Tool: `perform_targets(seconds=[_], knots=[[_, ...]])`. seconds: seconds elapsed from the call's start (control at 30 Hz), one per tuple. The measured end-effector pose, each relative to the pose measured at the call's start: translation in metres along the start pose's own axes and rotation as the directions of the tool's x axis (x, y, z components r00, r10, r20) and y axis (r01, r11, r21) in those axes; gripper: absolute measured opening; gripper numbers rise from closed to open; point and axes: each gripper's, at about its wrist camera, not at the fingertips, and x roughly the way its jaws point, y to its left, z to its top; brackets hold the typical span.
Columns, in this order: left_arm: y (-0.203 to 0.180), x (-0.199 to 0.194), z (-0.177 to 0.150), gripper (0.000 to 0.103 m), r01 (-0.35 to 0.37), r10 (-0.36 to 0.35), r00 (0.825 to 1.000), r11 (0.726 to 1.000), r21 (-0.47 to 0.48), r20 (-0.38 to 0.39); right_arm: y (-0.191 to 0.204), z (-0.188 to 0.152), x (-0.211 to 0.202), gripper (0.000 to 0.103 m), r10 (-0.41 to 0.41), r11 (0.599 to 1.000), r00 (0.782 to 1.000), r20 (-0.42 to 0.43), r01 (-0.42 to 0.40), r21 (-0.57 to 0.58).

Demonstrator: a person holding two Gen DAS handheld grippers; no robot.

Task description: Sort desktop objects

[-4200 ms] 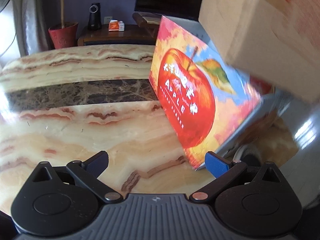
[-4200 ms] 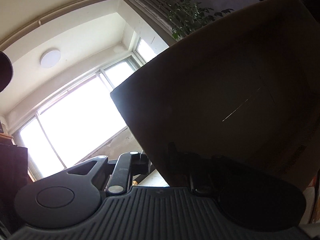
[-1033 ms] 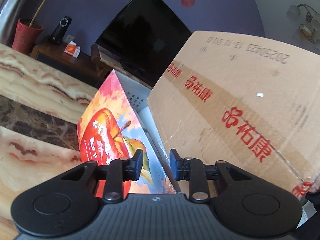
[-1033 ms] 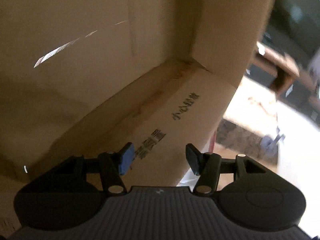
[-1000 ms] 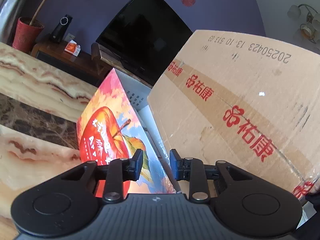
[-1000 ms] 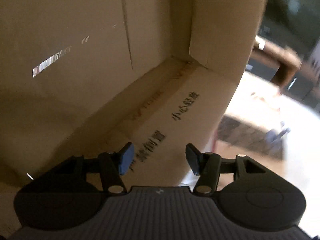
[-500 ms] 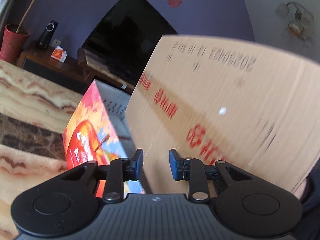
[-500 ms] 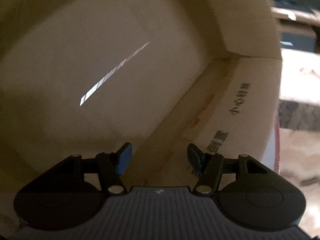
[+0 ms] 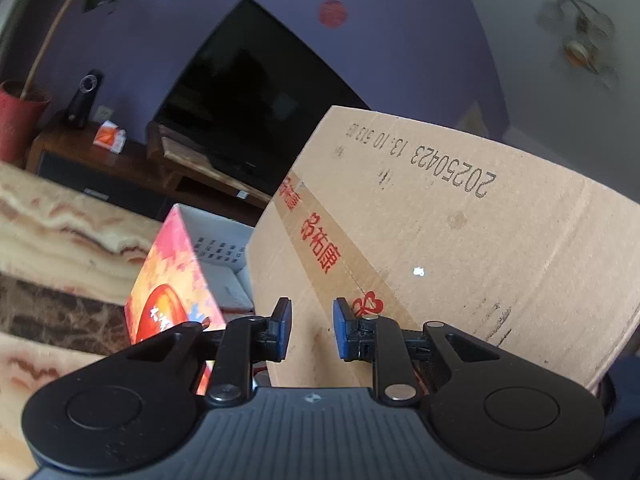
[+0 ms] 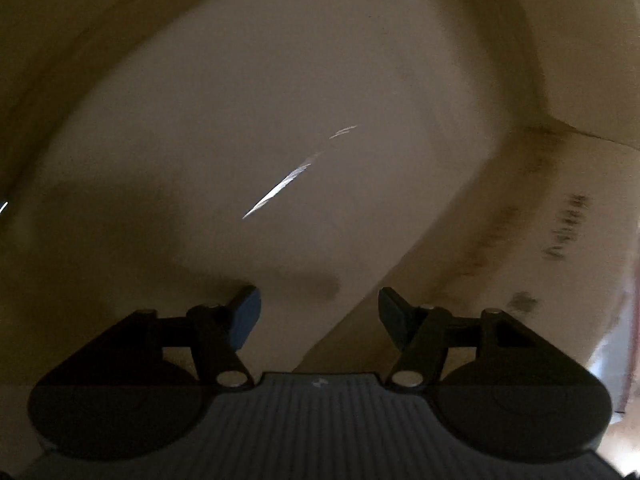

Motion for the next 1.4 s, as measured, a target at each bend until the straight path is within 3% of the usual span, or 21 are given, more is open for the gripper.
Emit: perform_targets(seconds=[0.1,0.23,0.33,0.4,0.47,0.5,0.63,0.8,0.93,1.03,1.2,1.27,1.3,1.33,1.4], knots=[[-0.007,0.007,0.006,0.022,-0.002,0.004,1.000,0.997,0.072,-0.030,-0.022,0.006,-0.008,0.067,0.044,0.986,0.991,0.129,-0.064,0.155],[-0.011,0.018,0.015,0.022,-0.005,0.014,0.997,0.992,0.126,-0.073,-0.037,0.008,-0.011,0.067,0.084,0.958,0.975,0.208,-0.137,0.253],[-0.009,0.026,0.018,0.021,-0.017,0.027,0.996,0.994,0.112,-0.089,-0.036,0.007,-0.004,0.070,0.087,0.956,0.977,0.195,-0.137,0.261],[-0.012,0.026,0.016,0.012,-0.025,0.033,0.997,0.994,0.103,-0.072,-0.031,0.008,0.002,0.072,0.074,0.966,0.975,0.210,-0.123,0.229],[-0.014,0.025,0.015,0.003,-0.033,0.038,0.998,0.995,0.089,-0.050,-0.023,0.011,0.005,0.067,0.071,0.974,0.971,0.229,-0.117,0.192],[-0.015,0.024,0.015,0.001,-0.045,0.048,0.998,0.995,0.087,-0.035,-0.016,0.014,0.006,0.059,0.070,0.979,0.971,0.229,-0.110,0.170],[-0.020,0.017,0.020,0.000,-0.070,0.070,0.998,0.994,0.089,0.008,0.007,0.022,0.012,0.015,0.162,0.977,0.955,0.249,-0.191,0.096],[-0.028,0.005,0.029,0.000,-0.125,0.118,0.991,0.986,0.114,0.069,0.027,0.033,0.025,0.013,0.201,0.970,0.943,0.265,-0.230,0.084],[-0.037,-0.013,0.040,0.000,-0.177,0.156,0.977,0.973,0.148,0.146,0.043,0.042,0.044,0.013,0.260,0.952,0.926,0.274,-0.293,0.087],[-0.053,-0.018,0.049,0.000,-0.250,0.206,0.957,0.941,0.226,0.203,0.049,0.045,0.057,0.013,0.301,0.936,0.905,0.301,-0.341,0.091],[-0.058,-0.006,0.042,0.000,-0.221,0.188,0.971,0.943,0.247,0.150,0.045,0.036,0.064,0.017,0.216,0.943,0.924,0.314,-0.281,0.179],[-0.058,-0.004,0.033,0.000,-0.197,0.169,0.976,0.952,0.234,0.138,0.041,0.027,0.065,0.037,0.167,0.940,0.937,0.307,-0.245,0.237],[-0.058,-0.005,0.029,0.000,-0.191,0.161,0.976,0.957,0.219,0.148,0.038,0.023,0.066,0.056,0.147,0.939,0.939,0.311,-0.231,0.255],[-0.057,-0.005,0.027,0.000,-0.187,0.157,0.975,0.963,0.196,0.157,0.036,0.020,0.067,0.064,0.130,0.936,0.940,0.316,-0.222,0.273],[-0.053,-0.004,0.026,0.000,-0.179,0.155,0.975,0.972,0.154,0.157,0.039,0.020,0.066,0.064,0.111,0.938,0.942,0.317,-0.205,0.281]])
